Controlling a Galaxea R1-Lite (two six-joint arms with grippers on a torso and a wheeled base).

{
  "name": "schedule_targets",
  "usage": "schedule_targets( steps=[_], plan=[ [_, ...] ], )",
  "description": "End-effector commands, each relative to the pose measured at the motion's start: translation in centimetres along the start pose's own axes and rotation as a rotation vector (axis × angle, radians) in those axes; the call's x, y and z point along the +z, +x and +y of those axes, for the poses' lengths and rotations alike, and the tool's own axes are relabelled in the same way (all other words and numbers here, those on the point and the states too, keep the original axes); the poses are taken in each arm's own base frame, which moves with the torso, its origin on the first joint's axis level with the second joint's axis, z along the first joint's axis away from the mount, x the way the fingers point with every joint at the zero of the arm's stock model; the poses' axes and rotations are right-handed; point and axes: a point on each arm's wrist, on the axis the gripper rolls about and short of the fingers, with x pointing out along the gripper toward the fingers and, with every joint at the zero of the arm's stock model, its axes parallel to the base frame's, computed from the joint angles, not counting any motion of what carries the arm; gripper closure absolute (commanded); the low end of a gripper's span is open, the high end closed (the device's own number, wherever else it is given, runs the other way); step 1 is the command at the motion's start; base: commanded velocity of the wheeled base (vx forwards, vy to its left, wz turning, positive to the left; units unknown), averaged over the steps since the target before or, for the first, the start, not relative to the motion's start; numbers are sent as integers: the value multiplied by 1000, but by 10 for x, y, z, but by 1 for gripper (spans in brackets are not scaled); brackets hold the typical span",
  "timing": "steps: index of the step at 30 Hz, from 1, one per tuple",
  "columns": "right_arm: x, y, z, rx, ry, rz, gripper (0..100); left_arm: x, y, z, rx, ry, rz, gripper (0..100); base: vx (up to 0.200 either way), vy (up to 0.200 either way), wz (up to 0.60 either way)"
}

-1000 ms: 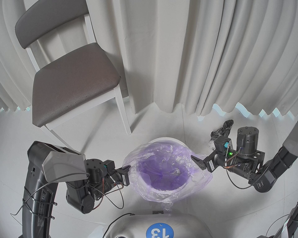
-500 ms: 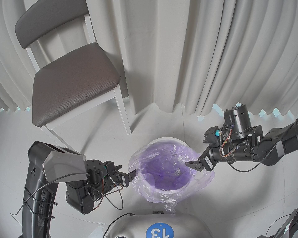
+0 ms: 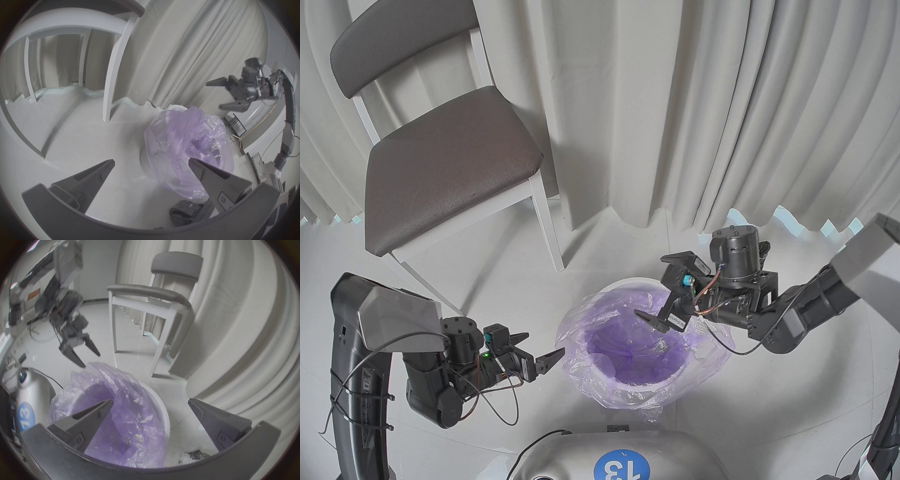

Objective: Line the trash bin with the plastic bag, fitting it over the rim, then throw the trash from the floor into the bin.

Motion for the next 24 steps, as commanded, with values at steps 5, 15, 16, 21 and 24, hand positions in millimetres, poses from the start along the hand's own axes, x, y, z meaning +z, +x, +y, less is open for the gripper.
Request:
schedule_targets(
  steps=[5,15,16,21,24],
  plan=[
    [-37,30,25,82,-23,65,0,20,-16,-2,2,29,-57,0,0,0,0],
    [-40,35,27,79,-18,58,0,24,-14,2,14,34,-78,0,0,0,0],
    [-40,37,26,70,-19,51,0,24,-14,2,14,34,-80,0,0,0,0],
    [-40,42,28,62,-20,49,0,24,-14,2,14,35,-78,0,0,0,0],
    [-42,44,28,63,-19,52,0,24,-14,2,16,35,-78,0,0,0,0]
  ],
)
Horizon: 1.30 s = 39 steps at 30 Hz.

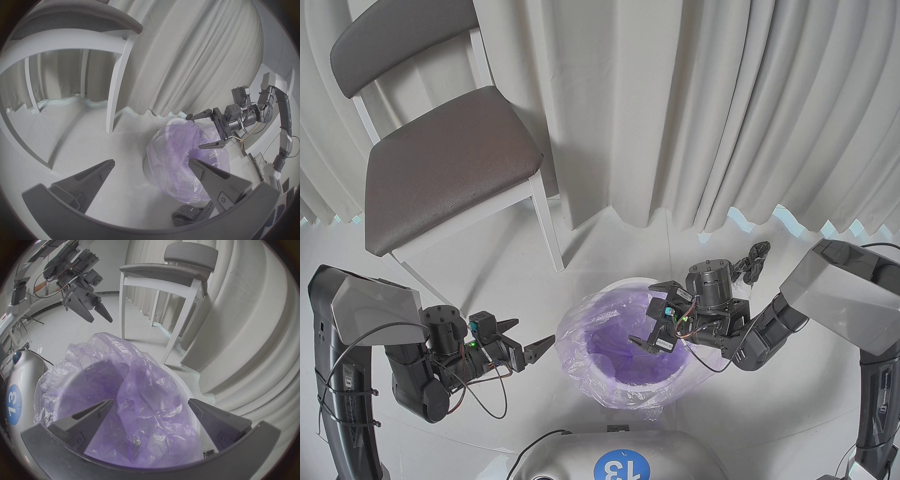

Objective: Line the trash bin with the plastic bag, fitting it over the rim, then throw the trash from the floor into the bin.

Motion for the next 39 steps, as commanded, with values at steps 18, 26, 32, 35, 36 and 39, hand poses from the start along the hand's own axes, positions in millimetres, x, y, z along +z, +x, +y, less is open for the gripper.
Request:
schedule_targets(
  steps=[18,26,32,35,36,39],
  plan=[
    [11,-6,-19,-53,12,-39,100,2,1,1,2,10,-21,0,0,0,0],
    [24,-16,-49,-134,12,-82,100,2,1,0,0,10,-20,0,0,0,0],
    [21,-8,-68,-175,14,-80,100,3,3,-1,-4,12,-24,0,0,0,0],
    [20,0,-73,-189,13,-86,100,3,3,-2,-6,12,-24,0,0,0,0],
    [18,2,-74,-191,14,-84,100,3,3,-1,-6,12,-22,0,0,0,0],
    [17,8,-75,-196,11,-86,100,3,3,-1,-6,12,-22,0,0,0,0]
  ],
)
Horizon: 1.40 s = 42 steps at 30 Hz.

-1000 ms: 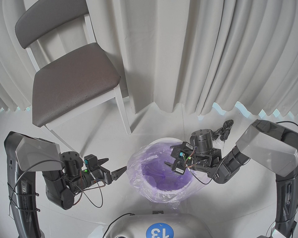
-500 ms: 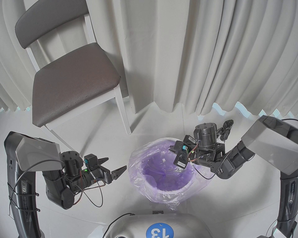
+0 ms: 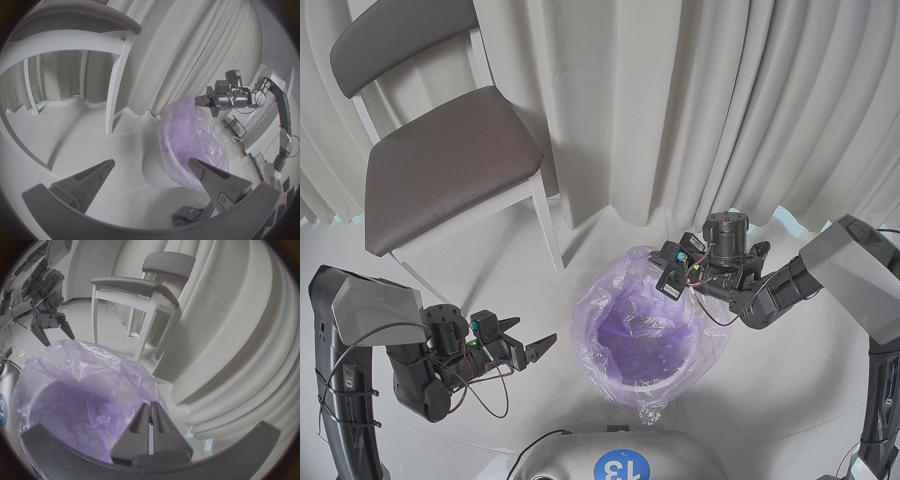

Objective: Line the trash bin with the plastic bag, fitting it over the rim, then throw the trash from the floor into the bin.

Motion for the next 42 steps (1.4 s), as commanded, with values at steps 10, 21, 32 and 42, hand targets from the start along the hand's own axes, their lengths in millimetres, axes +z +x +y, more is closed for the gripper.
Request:
schedule_targets(
  steps=[10,21,32,42],
  plan=[
    [4,22,5,-22,-8,-79,0,2,1,0,-2,8,-19,0,0,0,0],
    [20,-6,5,1,173,-112,0,12,7,-11,20,20,-55,0,0,0,0],
    [4,-55,-20,17,307,50,0,23,36,-46,118,-41,-145,0,0,0,0],
    [-40,-70,-19,37,306,208,0,6,56,-49,152,-47,-106,0,0,0,0]
  ],
)
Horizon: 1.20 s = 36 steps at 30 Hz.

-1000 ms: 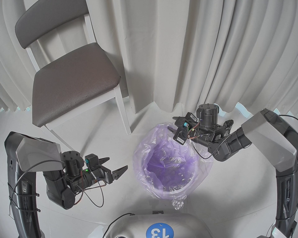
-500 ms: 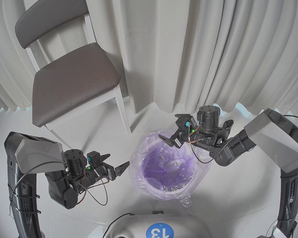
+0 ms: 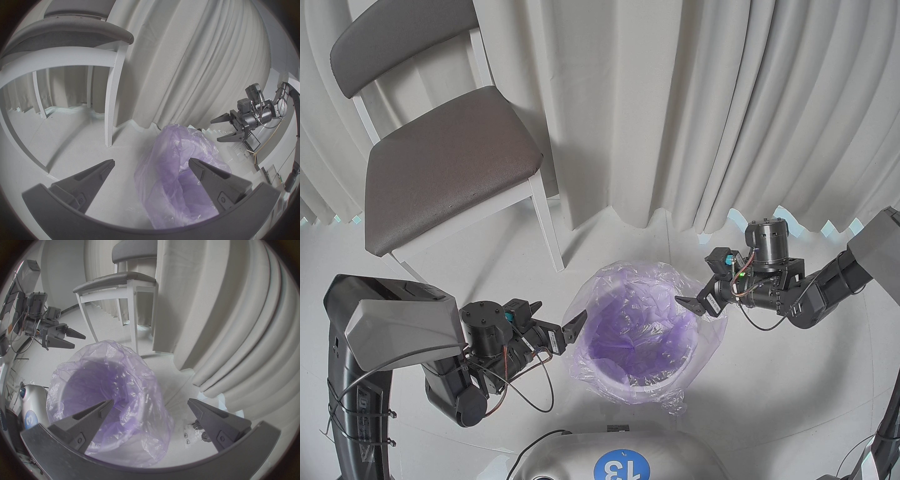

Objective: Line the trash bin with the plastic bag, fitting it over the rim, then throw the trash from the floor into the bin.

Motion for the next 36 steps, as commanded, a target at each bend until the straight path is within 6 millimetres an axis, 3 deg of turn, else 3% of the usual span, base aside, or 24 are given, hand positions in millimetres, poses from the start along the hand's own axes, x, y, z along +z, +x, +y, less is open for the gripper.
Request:
schedule_targets(
  steps=[1,10,24,33,36],
  plan=[
    [-10,6,-8,-29,7,-2,0,-14,14,5,20,-5,16,0,0,0,0],
    [-21,31,-6,-44,6,-14,0,-21,26,15,47,-15,4,0,0,0,0],
    [-15,54,-14,-120,-2,-53,0,-27,47,34,119,-45,-44,0,0,0,0],
    [-16,70,-21,-170,5,-56,0,-28,49,40,134,-49,-36,0,0,0,0],
    [-13,77,-22,-188,51,-69,0,-37,51,41,134,-49,-19,0,0,0,0]
  ],
)
